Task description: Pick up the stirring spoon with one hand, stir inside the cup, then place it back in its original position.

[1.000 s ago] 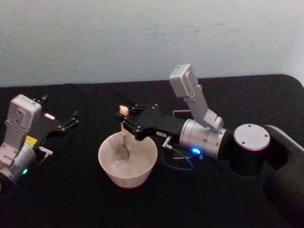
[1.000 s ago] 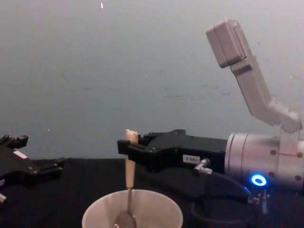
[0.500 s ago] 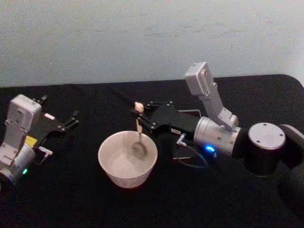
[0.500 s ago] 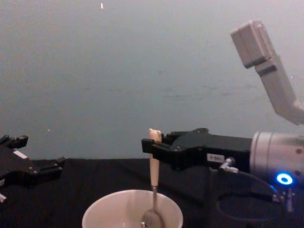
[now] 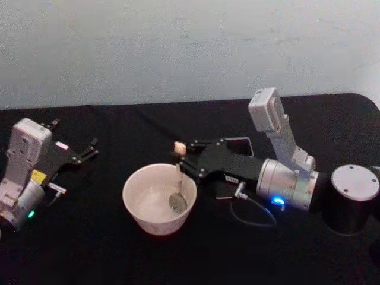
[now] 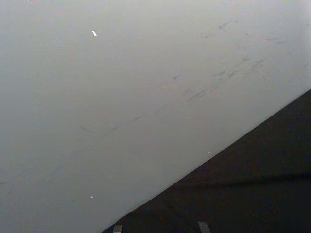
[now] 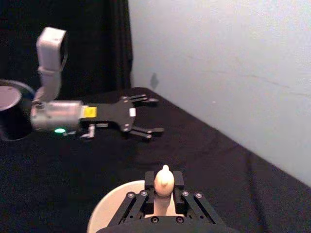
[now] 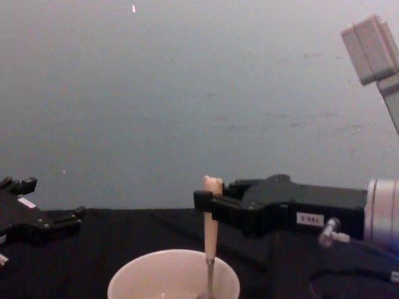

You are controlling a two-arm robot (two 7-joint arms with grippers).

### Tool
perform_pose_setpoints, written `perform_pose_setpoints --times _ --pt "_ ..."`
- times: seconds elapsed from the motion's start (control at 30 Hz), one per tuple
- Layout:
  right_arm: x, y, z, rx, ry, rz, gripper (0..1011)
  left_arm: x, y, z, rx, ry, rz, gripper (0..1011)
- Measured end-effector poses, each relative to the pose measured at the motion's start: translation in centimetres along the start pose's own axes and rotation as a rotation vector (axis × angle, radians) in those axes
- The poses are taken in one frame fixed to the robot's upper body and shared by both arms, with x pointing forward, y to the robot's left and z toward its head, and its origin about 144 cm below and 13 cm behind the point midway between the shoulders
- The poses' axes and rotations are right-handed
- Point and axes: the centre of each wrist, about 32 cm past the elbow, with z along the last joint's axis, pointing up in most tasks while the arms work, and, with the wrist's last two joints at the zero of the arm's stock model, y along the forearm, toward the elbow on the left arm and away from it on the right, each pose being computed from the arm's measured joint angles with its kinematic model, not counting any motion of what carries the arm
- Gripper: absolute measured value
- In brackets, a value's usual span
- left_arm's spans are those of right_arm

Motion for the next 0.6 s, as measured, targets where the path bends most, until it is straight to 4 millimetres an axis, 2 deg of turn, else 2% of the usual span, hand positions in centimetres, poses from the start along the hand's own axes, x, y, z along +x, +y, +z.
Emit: perform_pose_setpoints --times 0.23,0.6 --pt "-1.0 0.0 -0.2 -0.002 0.011 0.049 221 0.0 0.0 0.0 0.0 0.0 0.0 1001" --pt "-1.7 1.5 0.1 0.011 0.017 0.093 221 0.0 0.0 0.0 0.0 0.0 0.0 1001"
